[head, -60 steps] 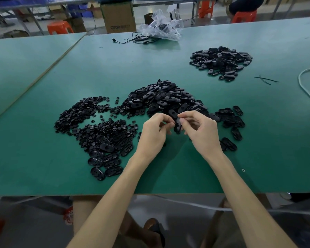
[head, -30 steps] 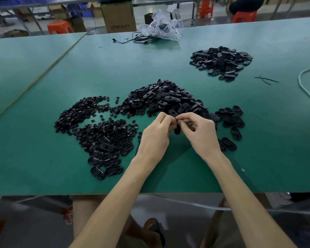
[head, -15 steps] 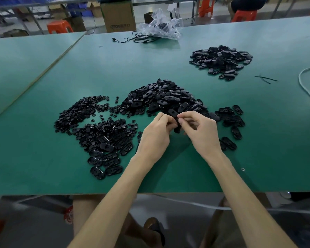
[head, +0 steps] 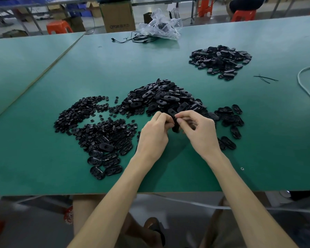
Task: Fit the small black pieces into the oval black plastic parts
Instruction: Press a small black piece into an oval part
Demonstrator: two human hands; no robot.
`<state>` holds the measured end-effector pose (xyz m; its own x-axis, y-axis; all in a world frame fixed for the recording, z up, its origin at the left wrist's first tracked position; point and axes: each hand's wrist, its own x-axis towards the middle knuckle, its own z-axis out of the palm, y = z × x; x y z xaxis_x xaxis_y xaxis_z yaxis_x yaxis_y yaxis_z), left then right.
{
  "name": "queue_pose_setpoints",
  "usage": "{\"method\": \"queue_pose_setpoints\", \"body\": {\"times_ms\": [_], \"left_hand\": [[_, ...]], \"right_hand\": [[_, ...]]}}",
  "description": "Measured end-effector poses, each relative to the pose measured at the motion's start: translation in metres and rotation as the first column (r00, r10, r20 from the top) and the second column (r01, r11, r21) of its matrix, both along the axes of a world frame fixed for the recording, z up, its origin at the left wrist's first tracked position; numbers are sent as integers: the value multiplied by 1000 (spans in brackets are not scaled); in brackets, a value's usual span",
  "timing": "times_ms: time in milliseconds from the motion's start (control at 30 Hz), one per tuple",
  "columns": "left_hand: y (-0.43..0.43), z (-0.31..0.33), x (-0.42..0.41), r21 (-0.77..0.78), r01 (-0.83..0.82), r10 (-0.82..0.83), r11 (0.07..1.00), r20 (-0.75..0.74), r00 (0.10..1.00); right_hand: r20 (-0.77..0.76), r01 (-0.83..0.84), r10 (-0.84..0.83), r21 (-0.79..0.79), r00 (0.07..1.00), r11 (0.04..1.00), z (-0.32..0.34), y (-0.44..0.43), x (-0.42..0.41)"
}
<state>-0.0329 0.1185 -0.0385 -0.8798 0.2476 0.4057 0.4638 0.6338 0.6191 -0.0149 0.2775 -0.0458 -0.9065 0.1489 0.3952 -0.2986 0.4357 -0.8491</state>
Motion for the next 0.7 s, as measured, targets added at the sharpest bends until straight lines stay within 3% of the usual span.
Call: {"method": "queue_pose_setpoints", "body": {"times_ms": [400, 700], "left_hand": [[-1, 1, -1, 76, -25, 22, 997, 41, 999], [1, 1, 3, -96, -18, 8, 995, -104, 995]], "right_hand": [[-14, -1, 1, -1, 1000, 1000, 1, 0, 1], [6, -21, 21, 10, 1000, 1000, 2, -1, 2]]}}
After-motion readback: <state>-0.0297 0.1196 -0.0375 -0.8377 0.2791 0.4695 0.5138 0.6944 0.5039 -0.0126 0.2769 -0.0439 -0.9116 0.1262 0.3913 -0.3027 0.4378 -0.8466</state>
